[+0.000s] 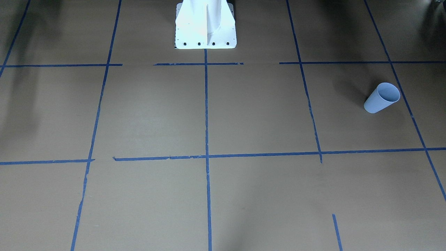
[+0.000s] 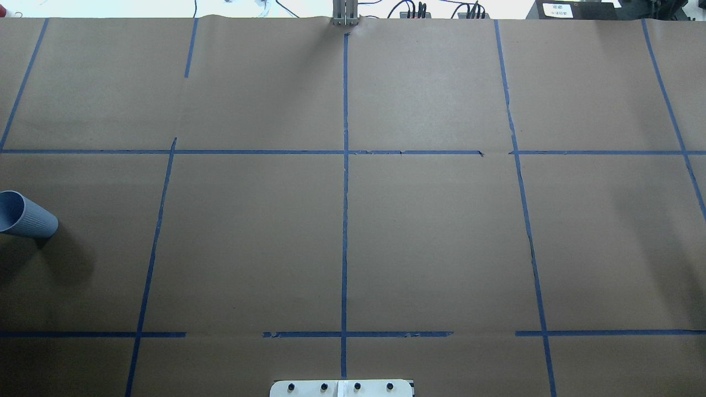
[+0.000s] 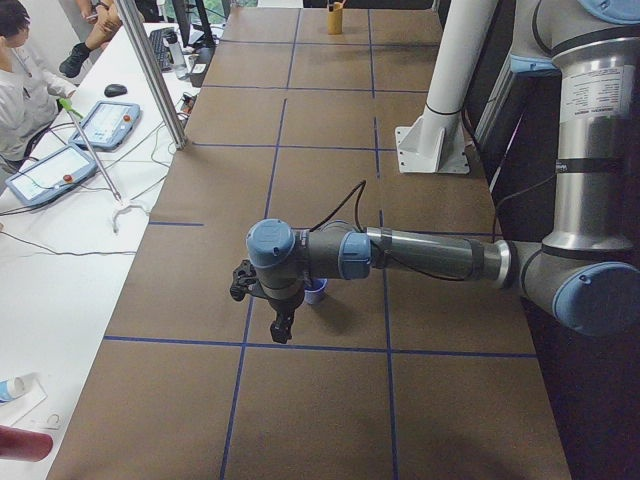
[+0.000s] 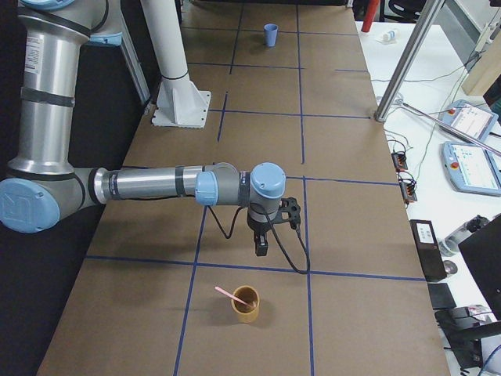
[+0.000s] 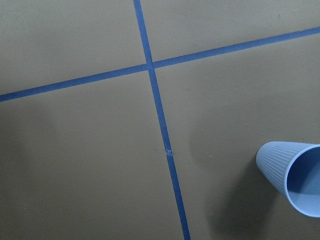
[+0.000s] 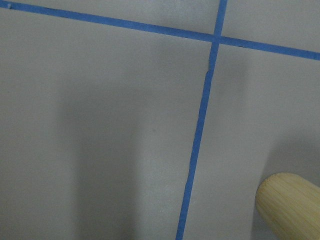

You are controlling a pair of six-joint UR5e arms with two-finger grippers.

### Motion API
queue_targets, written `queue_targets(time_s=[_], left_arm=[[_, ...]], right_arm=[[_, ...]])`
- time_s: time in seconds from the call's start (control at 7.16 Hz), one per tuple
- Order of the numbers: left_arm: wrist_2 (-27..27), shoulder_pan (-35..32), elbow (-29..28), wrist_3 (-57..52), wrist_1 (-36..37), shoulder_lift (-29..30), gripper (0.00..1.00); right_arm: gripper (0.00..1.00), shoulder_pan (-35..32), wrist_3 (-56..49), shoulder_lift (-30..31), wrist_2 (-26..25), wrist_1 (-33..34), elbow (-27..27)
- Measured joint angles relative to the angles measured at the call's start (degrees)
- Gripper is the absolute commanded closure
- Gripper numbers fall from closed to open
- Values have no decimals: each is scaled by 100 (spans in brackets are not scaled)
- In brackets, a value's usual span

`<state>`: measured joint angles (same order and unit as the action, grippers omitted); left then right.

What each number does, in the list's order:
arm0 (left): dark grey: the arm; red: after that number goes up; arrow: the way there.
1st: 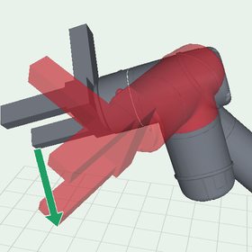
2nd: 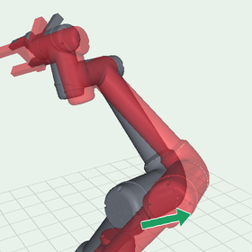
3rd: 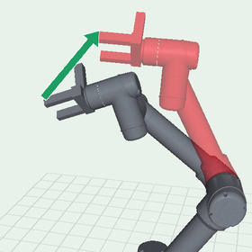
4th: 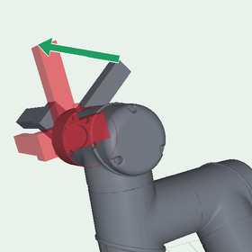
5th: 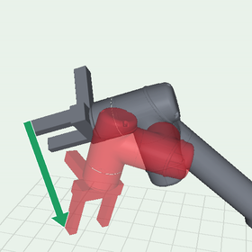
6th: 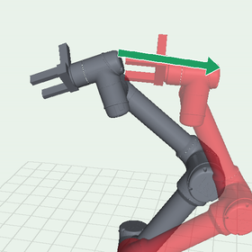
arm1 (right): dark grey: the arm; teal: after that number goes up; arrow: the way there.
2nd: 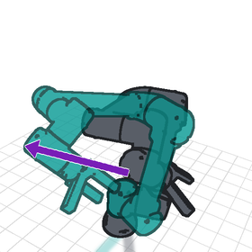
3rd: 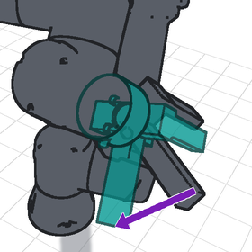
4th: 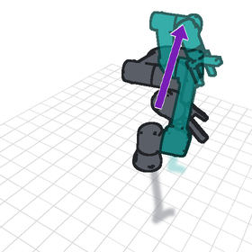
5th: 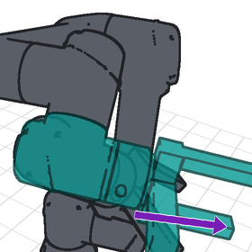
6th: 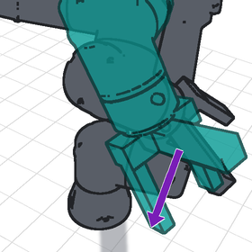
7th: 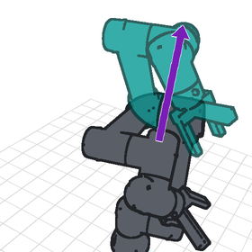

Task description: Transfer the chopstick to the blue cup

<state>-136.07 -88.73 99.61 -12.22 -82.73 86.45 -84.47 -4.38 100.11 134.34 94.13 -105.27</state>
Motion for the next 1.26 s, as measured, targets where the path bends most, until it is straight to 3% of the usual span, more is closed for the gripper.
queue_targets(time_s=[1.26], left_arm=[[-153, 32, 126, 47, -302, -260, 0]], right_arm=[[0, -1, -5, 9, 38, -5, -24]])
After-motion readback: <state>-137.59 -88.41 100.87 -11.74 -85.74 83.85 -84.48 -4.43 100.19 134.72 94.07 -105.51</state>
